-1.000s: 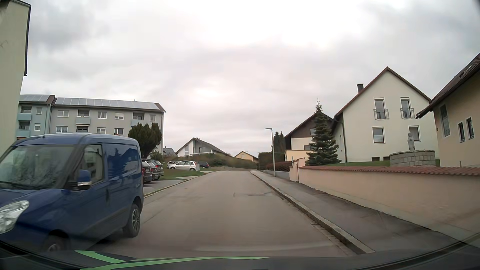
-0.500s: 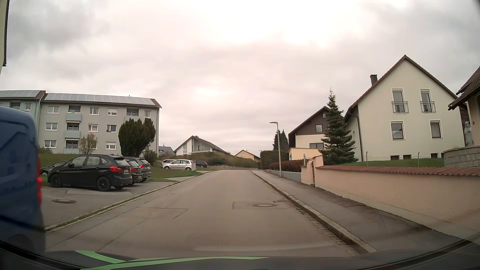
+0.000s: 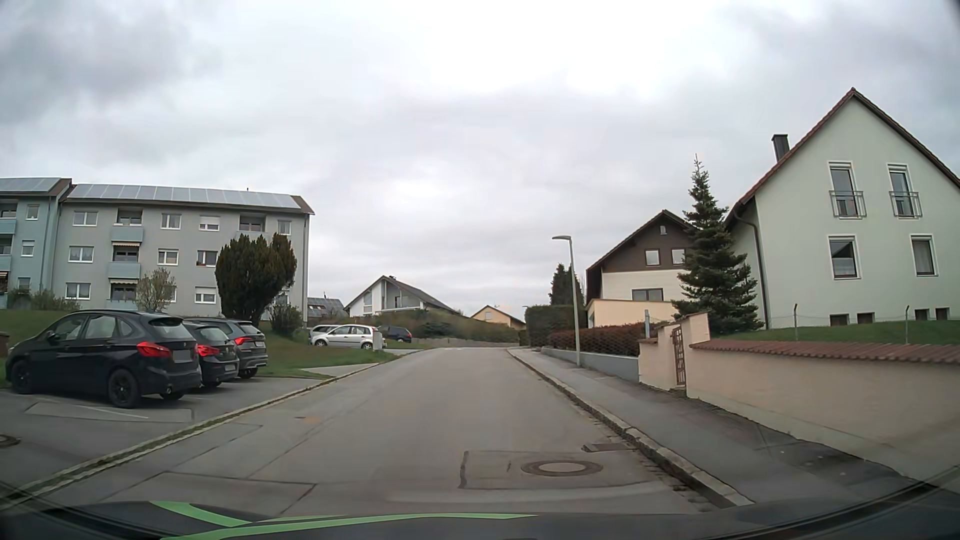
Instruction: Follow the waypoints while adhering to traffic rules and regulations
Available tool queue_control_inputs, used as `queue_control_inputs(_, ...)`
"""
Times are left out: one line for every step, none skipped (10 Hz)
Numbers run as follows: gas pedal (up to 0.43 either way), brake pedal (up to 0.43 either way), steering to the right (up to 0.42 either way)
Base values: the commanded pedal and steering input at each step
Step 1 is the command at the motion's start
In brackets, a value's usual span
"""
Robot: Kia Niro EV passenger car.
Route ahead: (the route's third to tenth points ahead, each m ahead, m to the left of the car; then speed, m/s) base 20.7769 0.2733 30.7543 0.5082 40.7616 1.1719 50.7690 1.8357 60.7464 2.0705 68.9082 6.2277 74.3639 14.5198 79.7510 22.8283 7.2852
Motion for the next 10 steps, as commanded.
queue_control_inputs(0.287,0.000,-0.005)
queue_control_inputs(0.287,0.000,-0.005)
queue_control_inputs(0.287,0.000,-0.005)
queue_control_inputs(0.287,0.000,-0.005)
queue_control_inputs(0.287,0.000,-0.005)
queue_control_inputs(0.287,0.000,-0.005)
queue_control_inputs(0.287,0.000,-0.005)
queue_control_inputs(0.287,0.000,-0.004)
queue_control_inputs(0.287,0.000,-0.001)
queue_control_inputs(0.287,0.000,0.000)
